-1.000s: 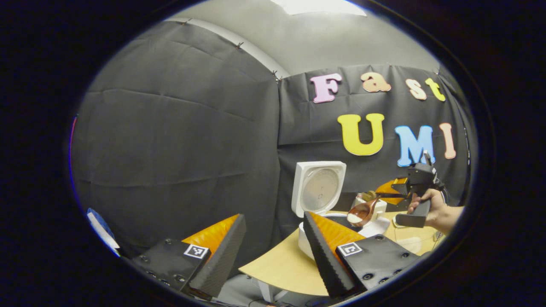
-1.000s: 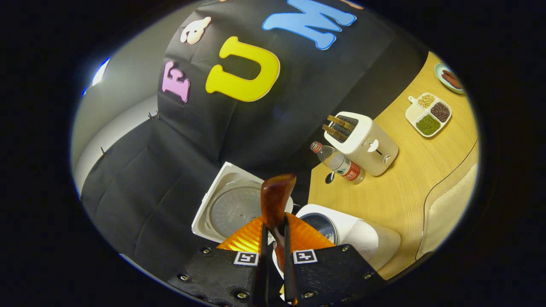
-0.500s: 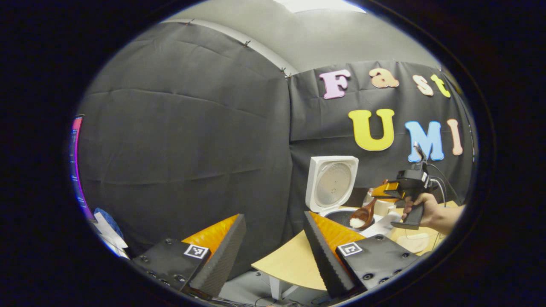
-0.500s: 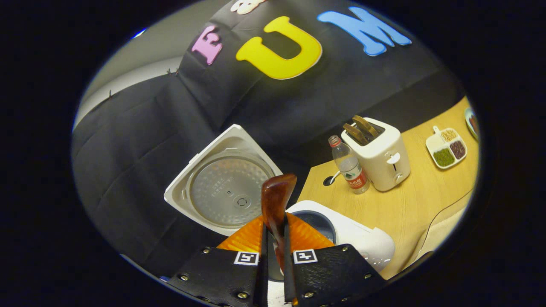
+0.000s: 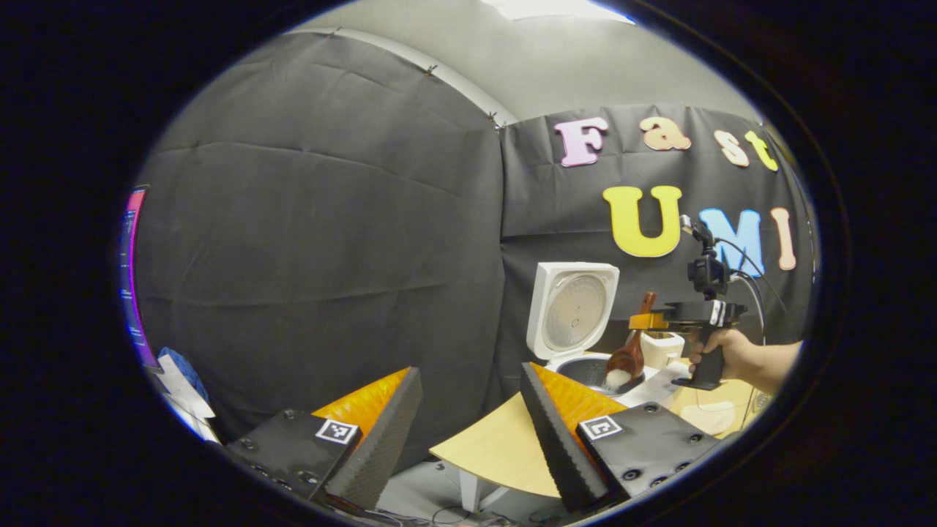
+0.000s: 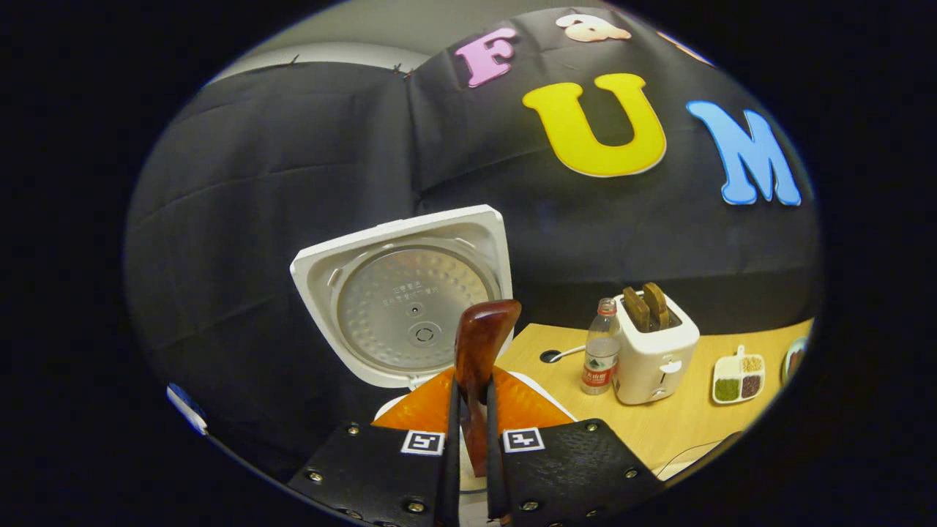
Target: Close the left gripper, press the button to open the rice cooker; take a wooden spoon from the chopstick holder with the right hand, scoop a spoonful of rice and pour it into the rice cooker, then put the wooden spoon back into the chopstick holder.
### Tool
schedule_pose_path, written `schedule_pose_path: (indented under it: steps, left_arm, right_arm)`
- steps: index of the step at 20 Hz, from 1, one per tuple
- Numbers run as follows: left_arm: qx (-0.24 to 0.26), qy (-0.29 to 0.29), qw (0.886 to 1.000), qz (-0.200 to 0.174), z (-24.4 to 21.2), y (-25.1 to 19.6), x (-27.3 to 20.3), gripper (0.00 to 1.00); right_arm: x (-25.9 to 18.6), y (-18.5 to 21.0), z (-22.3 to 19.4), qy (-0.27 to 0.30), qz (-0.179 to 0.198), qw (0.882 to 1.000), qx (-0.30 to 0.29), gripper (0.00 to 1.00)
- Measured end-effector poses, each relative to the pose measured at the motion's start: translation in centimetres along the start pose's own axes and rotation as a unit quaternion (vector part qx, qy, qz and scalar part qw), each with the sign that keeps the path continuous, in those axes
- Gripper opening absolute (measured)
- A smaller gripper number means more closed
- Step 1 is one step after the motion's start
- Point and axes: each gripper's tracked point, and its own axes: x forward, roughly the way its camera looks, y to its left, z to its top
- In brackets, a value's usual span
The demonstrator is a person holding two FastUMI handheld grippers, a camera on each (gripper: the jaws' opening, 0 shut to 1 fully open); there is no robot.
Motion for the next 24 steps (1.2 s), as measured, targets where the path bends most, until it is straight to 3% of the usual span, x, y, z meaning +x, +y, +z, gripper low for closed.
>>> schedule_pose_path:
  steps: [4,9,12,15,19,23,24]
  left_arm:
    - [-0.004,0.000,1.000,-0.001,-0.3,-0.2,0.6,0.94]
    - [-0.006,-0.002,1.000,-0.005,-0.4,-0.5,1.1,0.95]
    - [-0.007,-0.004,1.000,-0.008,-0.3,-0.7,1.3,0.95]
    - [-0.007,-0.008,1.000,-0.012,-0.1,-1.0,1.2,0.95]
    - [-0.009,-0.016,1.000,-0.018,0.9,-1.3,1.3,0.95]
    - [-0.012,-0.023,0.999,-0.023,1.7,-1.7,1.2,0.94]
    - [-0.011,-0.025,0.999,-0.027,2.0,-2.1,1.2,0.94]
  right_arm:
    - [-0.3,0.5,0.7,-0.010,-0.014,0.996,-0.092,0.15]
    - [-0.5,0.6,0.9,-0.023,-0.035,0.980,-0.192,0.15]
    - [-0.6,0.7,0.9,-0.021,-0.037,0.975,-0.217,0.15]
    - [-0.6,0.7,0.4,-0.008,-0.025,0.985,-0.170,0.15]
    - [-1.2,0.2,1.3,-0.009,-0.005,0.999,-0.051,0.15]
    - [-3.0,-1.1,2.7,-0.026,-0.012,0.999,0.034,0.19]
    - [-3.5,-1.5,2.9,-0.029,-0.015,0.998,0.044,0.15]
